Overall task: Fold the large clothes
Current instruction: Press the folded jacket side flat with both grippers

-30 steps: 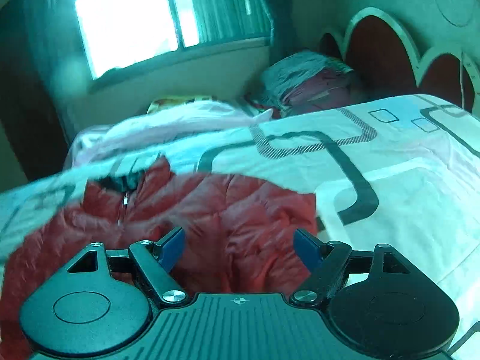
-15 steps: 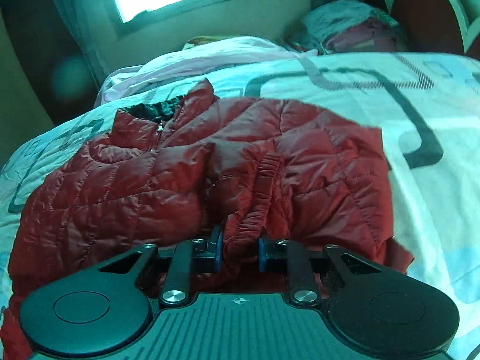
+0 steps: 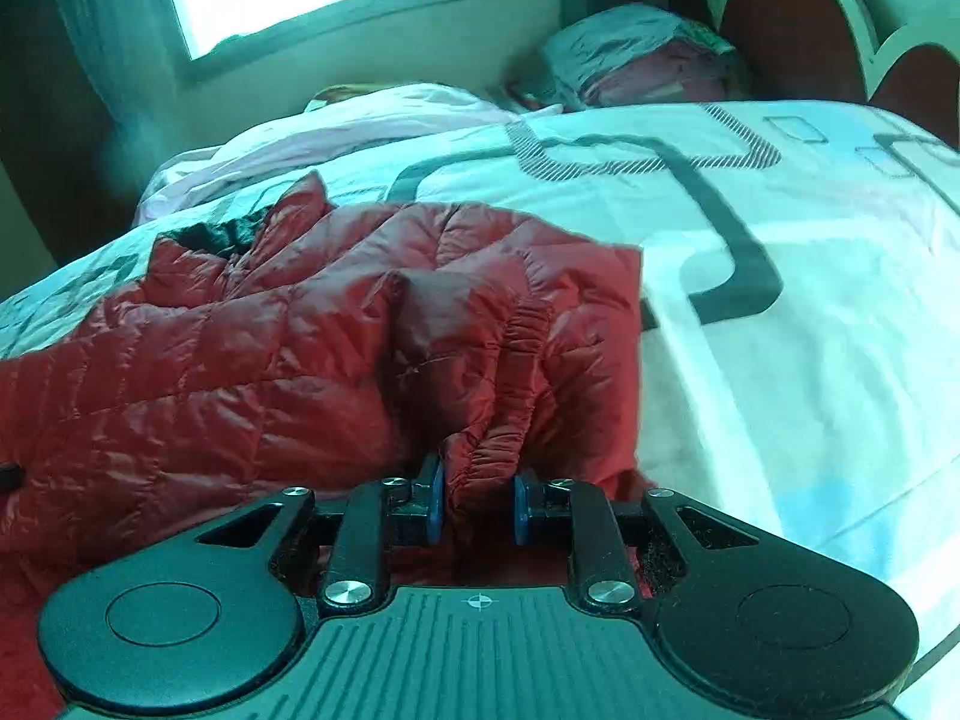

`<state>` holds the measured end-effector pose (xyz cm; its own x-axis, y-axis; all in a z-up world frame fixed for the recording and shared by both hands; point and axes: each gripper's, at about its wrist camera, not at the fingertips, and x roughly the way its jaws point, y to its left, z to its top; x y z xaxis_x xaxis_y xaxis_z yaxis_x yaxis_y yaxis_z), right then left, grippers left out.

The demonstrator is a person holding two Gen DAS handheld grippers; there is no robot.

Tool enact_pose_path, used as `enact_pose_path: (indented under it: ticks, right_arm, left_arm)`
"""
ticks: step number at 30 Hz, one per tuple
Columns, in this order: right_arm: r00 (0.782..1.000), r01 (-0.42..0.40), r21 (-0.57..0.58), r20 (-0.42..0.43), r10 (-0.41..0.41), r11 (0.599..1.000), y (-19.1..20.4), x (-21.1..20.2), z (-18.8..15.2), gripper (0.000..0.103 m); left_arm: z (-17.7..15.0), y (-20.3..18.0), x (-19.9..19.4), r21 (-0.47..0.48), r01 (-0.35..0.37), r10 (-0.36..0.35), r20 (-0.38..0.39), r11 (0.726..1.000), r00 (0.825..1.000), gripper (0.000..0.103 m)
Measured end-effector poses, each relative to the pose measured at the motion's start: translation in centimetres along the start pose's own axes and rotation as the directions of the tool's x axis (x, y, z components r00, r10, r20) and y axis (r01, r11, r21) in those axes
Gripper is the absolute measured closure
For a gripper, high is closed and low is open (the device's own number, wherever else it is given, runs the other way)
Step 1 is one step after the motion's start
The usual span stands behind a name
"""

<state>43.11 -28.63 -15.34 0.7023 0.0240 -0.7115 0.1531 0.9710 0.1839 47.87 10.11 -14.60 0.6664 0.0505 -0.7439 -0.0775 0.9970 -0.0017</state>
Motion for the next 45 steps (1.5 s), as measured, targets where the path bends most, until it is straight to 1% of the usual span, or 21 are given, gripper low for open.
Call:
enact_pose_path:
  ticks: [1,2,3,6,8,11,16,19,21,23,26,29,30,32,33,35,37,38,42,45]
  right_arm:
    - [0.998,0.032,-0.001,0.047,-0.032,0.999,0.0,-0.7,0.2,0.069]
    - [0.994,0.059,-0.005,0.09,-0.058,0.998,0.0,-1.4,0.5,0.062]
    - [0.99,0.073,-0.011,0.123,-0.071,0.997,0.1,-2.0,0.8,0.059]
    - [0.979,0.079,-0.046,0.191,-0.069,0.996,0.7,-2.9,1.8,0.059]
    - [0.977,0.053,-0.064,0.211,-0.039,0.997,1.4,-3.1,2.3,0.059]
    - [0.981,0.018,-0.111,0.193,0.004,0.994,2.7,-2.1,2.8,0.059]
    - [0.989,0.0,-0.158,0.144,0.023,0.987,4.8,0.8,2.8,0.059]
    - [0.991,0.026,-0.185,0.131,-0.002,0.982,5.4,2.6,2.7,0.059]
    - [0.992,0.05,-0.198,0.123,-0.026,0.979,5.2,3.9,2.6,0.059]
    - [0.993,0.066,-0.22,0.113,-0.042,0.973,5.0,5.2,2.4,0.059]
    - [0.994,0.069,-0.243,0.099,-0.045,0.968,4.7,6.5,1.8,0.059]
    - [0.992,0.076,-0.233,0.114,-0.051,0.969,4.6,6.4,1.7,0.059]
    - [0.991,0.077,-0.226,0.127,-0.049,0.971,4.4,6.3,1.6,0.059]
    - [0.992,0.065,-0.224,0.117,-0.039,0.972,3.8,7.4,0.9,0.059]
    - [0.992,0.072,-0.237,0.12,-0.045,0.969,4.0,7.4,1.0,0.059]
    - [0.994,0.076,-0.251,0.098,-0.052,0.965,4.2,7.5,1.4,0.059]
    - [0.997,0.047,-0.238,0.07,-0.031,0.97,3.9,7.0,2.1,0.059]
    - [0.997,0.03,-0.227,0.069,-0.015,0.974,3.6,6.3,2.4,0.059]
    - [0.993,0.017,-0.215,0.116,0.008,0.977,3.0,3.0,2.3,0.059]
    - [0.99,0.01,-0.219,0.141,0.021,0.976,2.8,0.5,1.3,0.059]
  left_arm:
    - [0.1,0.1,-0.2,-0.001,0.0,0.0,0.0,1.0,1.0,0.042]
    - [0.2,0.2,-0.5,-0.005,-0.001,0.001,0.003,1.0,1.0,0.043]
    - [0.4,0.2,-0.9,-0.01,0.0,0.0,0.011,1.0,1.0,0.044]
    - [1.2,0.3,-2.3,-0.019,-0.001,0.002,0.062,1.0,0.998,0.044]
    - [2.0,0.1,-2.9,-0.025,0.008,-0.006,0.094,1.0,0.996,0.044]
    - [3.2,-0.6,-3.2,-0.013,0.026,-0.025,0.121,1.0,0.992,0.044]
    - [4.0,-1.6,-1.0,0.008,0.021,-0.021,0.103,1.0,0.994,0.044]
    - [4.1,-1.9,1.0,0.021,-0.004,0.002,0.091,1.0,0.996,0.044]
    - [4.0,-2.0,2.8,0.033,-0.021,0.018,0.072,0.999,0.997,0.042]
    - [3.9,-1.6,4.2,0.011,-0.019,0.019,0.054,1.0,0.998,0.041]
    - [3.6,-1.5,5.1,-0.005,-0.018,0.018,0.053,1.0,0.998,0.041]
    - [3.8,-1.4,5.0,-0.015,-0.015,0.016,0.05,1.0,0.999,0.042]
    - [3.6,-1.2,5.3,-0.007,-0.007,0.007,0.06,1.0,0.998,0.041]
    - [3.3,-1.3,5.6,0.018,-0.004,0.003,0.075,1.0,0.997,0.04]
    - [3.2,-1.4,5.6,0.025,-0.01,0.008,0.078,1.0,0.997,0.04]
    - [3.3,-1.6,5.5,0.031,-0.017,0.015,0.075,0.999,0.997,0.04]
    - [3.6,-1.6,5.0,0.024,-0.019,0.017,0.068,1.0,0.998,0.041]
    - [3.7,-1.6,4.5,0.021,-0.018,0.016,0.07,1.0,0.997,0.042]
    - [3.1,-1.2,1.7,0.034,-0.016,0.013,0.108,0.999,0.994,0.044]
    - [1.9,-1.1,-1.0,0.06,0.005,-0.013,0.136,0.998,0.991,0.044]
